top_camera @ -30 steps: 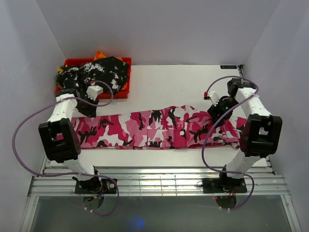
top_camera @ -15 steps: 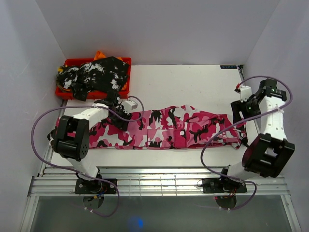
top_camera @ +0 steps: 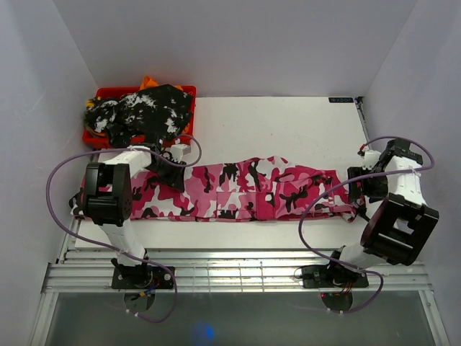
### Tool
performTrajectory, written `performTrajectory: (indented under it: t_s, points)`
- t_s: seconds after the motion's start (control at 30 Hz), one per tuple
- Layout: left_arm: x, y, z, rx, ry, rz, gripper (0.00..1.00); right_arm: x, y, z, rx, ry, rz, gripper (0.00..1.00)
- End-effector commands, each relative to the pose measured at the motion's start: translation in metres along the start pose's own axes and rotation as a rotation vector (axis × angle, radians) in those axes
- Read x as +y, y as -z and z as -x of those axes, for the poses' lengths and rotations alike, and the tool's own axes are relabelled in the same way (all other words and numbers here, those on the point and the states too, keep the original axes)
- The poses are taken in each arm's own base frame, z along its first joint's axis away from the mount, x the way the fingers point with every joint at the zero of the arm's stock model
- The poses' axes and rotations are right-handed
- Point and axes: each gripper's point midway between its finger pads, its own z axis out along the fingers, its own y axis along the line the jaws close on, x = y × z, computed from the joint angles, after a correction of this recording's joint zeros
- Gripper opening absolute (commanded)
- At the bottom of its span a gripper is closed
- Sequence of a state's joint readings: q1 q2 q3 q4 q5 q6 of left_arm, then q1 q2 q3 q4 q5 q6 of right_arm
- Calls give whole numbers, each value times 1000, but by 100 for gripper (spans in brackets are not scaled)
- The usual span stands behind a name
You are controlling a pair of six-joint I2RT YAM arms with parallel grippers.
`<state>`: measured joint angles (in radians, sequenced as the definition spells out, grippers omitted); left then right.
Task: Fold and stack the trousers
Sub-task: Fold the trousers
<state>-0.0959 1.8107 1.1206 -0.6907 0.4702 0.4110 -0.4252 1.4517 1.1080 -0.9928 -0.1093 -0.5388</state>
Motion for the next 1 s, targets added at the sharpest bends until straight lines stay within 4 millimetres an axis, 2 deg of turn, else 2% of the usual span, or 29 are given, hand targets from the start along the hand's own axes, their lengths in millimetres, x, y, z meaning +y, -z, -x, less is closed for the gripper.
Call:
performTrajectory:
  t_s: [0.0, 0.17, 0.33, 0.43, 0.63, 0.77, 0.83, 0.97]
  points:
    - [46, -11, -57, 199, 28, 111, 47, 4, -18, 16, -66, -139, 29, 79]
    - [53, -12, -60, 221, 9, 110, 46, 3, -47, 36, -146, -184, 76, 67]
    - [54, -12, -62, 232, -4, 110, 45, 0, -67, 41, -136, -215, 96, 64]
    - [55, -11, -63, 229, -8, 112, 45, -6, -66, 42, -139, -210, 73, 64]
    - [52, -11, -64, 227, -11, 104, 44, -23, -45, 61, -197, -190, 19, 69]
    - [50, -12, -69, 234, -13, 101, 44, -37, -51, 57, -164, -147, -34, 73]
    - [49, -11, -71, 236, -12, 99, 44, -38, -55, 53, -151, -143, -26, 73]
    - [49, -10, -71, 232, -15, 105, 43, -19, -63, 54, -161, -137, 88, 65]
